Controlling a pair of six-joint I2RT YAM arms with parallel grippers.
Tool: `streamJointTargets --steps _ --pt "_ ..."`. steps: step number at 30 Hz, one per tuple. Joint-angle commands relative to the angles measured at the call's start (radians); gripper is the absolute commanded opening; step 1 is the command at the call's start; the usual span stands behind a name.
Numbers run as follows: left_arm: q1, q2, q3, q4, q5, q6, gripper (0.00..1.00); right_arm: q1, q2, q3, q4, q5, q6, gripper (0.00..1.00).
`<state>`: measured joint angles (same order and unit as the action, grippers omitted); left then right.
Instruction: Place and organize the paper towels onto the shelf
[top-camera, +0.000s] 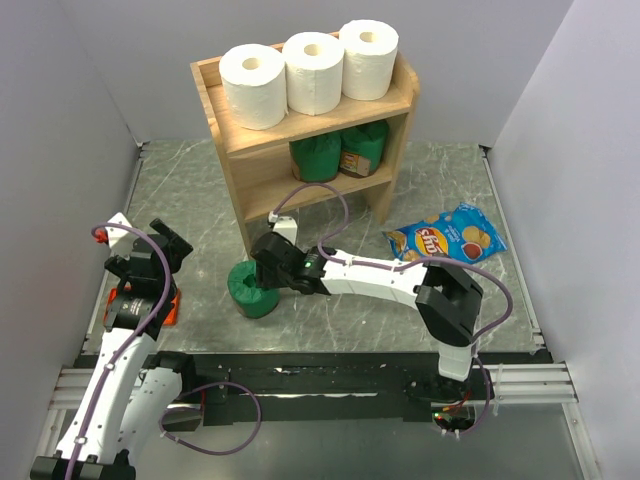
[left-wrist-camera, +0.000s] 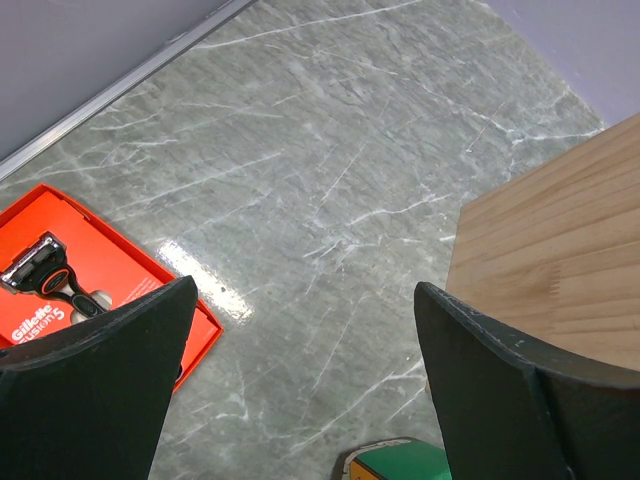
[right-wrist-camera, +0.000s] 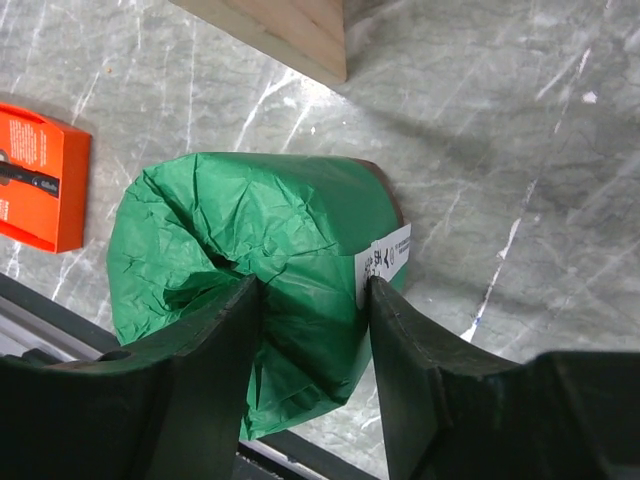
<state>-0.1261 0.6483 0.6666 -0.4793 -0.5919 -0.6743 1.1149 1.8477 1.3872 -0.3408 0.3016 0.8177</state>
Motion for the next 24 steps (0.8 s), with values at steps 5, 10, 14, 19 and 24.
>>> streamJointTargets --steps 5,10,14,19,24 --pt "-0.004 -0.026 0.007 0.021 -0.020 -0.005 0.96 0.005 -0.004 0.044 -0.040 0.024 -0.020 0.62" --pt "-0.007 -0.027 0.004 0.022 -0.017 -0.004 0.96 -0.010 -0.042 0.098 -0.034 -0.013 -0.049 0.73" --pt "-0.012 -0.029 0.004 0.019 -0.022 -0.005 0.96 -0.013 -0.044 0.091 0.009 -0.058 -0.032 0.75" --pt "-0.015 -0.030 0.004 0.019 -0.026 -0.005 0.96 -0.013 -0.021 0.098 -0.017 -0.045 -0.026 0.76" --pt "-0.015 -0.027 0.004 0.022 -0.025 -0.004 0.96 -0.013 -0.025 0.069 -0.010 -0.012 -0.045 0.76"
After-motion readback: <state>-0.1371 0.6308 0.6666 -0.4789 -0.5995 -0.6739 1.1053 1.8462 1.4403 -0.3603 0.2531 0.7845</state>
